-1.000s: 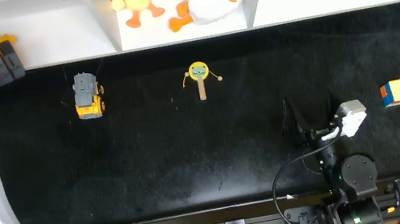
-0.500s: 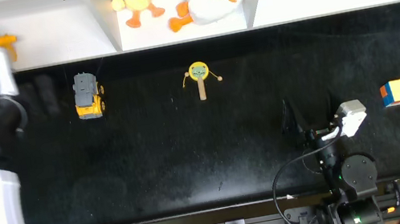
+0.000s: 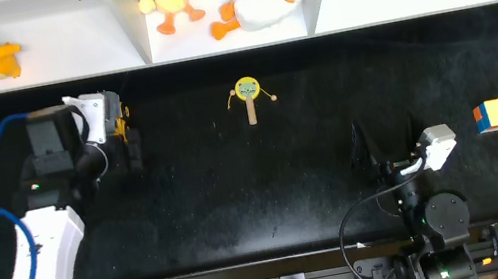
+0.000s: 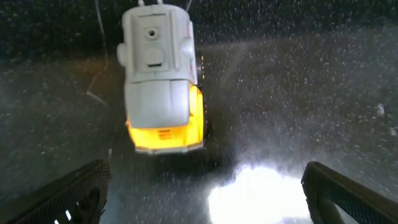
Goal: Store Toys
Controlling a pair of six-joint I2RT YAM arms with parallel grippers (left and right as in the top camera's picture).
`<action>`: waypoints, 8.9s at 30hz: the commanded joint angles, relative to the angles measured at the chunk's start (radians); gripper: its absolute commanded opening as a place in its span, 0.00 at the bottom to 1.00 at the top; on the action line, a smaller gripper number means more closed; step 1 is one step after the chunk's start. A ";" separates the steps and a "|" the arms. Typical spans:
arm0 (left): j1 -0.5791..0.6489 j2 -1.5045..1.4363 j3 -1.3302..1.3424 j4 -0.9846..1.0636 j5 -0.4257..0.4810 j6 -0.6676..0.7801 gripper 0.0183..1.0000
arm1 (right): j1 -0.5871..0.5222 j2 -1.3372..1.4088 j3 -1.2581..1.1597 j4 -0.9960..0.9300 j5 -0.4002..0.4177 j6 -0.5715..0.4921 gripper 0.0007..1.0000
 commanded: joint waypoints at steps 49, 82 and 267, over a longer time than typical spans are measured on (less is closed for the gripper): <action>-0.010 0.226 0.028 0.400 -0.076 -0.007 1.00 | 0.005 -0.009 -0.014 0.005 0.004 0.004 0.99; -0.010 0.360 0.029 0.505 -0.077 -0.021 0.40 | 0.005 -0.009 -0.014 0.005 0.004 0.004 0.99; -0.095 -1.074 -0.233 -0.185 -0.110 -0.236 1.00 | 0.005 -0.009 -0.014 0.005 0.004 0.004 1.00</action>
